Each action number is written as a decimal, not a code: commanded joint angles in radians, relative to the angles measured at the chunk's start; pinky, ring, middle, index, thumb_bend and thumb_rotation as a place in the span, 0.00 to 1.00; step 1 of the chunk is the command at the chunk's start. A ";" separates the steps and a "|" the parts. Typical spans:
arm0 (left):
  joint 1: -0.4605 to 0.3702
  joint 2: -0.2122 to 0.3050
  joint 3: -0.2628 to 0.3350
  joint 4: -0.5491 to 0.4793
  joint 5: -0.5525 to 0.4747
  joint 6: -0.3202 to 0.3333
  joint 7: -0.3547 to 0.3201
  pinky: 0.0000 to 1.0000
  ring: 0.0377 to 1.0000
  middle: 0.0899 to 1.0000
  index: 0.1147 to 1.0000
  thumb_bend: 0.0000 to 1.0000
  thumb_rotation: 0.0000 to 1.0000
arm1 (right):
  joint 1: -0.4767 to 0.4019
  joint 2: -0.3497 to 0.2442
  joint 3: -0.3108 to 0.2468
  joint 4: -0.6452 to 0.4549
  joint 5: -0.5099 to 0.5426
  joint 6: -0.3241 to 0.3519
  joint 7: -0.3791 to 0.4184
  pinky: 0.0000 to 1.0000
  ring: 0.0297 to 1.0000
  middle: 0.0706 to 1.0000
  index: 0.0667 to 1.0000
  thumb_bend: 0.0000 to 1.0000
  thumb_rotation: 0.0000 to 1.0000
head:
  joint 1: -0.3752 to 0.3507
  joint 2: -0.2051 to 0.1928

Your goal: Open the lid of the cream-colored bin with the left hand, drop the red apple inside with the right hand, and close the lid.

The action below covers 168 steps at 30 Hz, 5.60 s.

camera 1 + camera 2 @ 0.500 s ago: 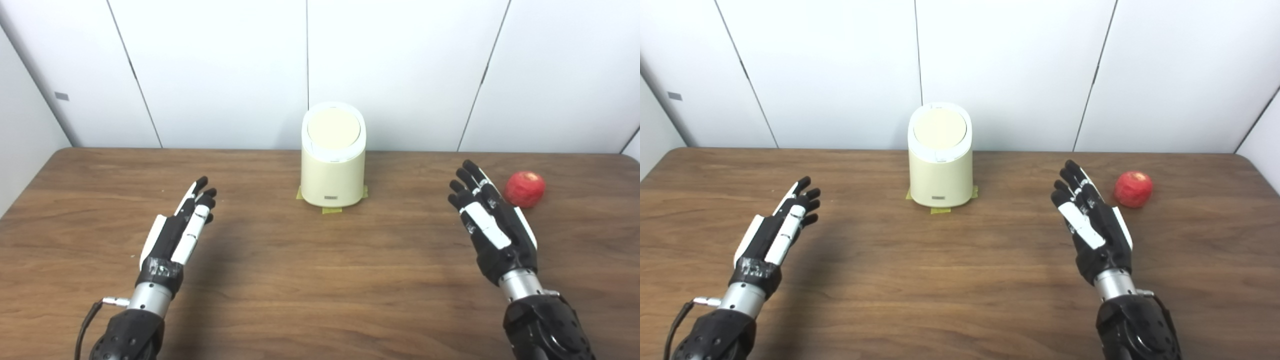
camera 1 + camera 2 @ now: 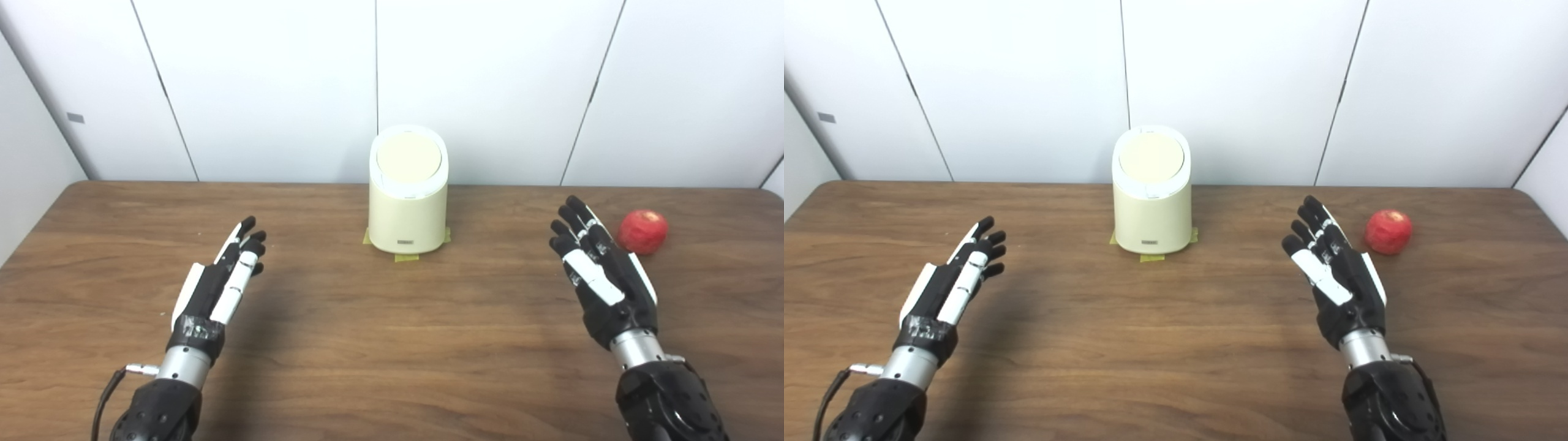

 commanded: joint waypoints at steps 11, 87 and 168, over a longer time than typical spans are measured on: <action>-0.044 0.010 -0.001 -0.080 0.017 0.020 0.016 0.90 0.93 0.94 0.99 0.63 0.72 | -0.001 0.008 -0.012 -0.073 0.012 0.003 0.001 0.96 0.94 0.94 0.92 0.79 0.40 | 0.003 -0.069; -0.992 0.027 -0.341 0.753 0.359 -0.021 -0.035 0.72 0.90 0.96 0.99 0.87 0.19 | 0.044 0.040 0.008 0.055 -0.034 -0.151 0.040 0.92 0.94 0.96 1.00 0.78 0.41 | -0.022 -0.279; -0.608 -0.049 -0.164 0.256 0.429 0.057 -0.031 0.74 0.81 0.84 0.85 0.37 0.35 | 0.035 0.023 -0.009 0.048 -0.021 -0.108 0.044 0.90 0.94 0.95 0.96 0.82 0.47 | -0.036 -0.250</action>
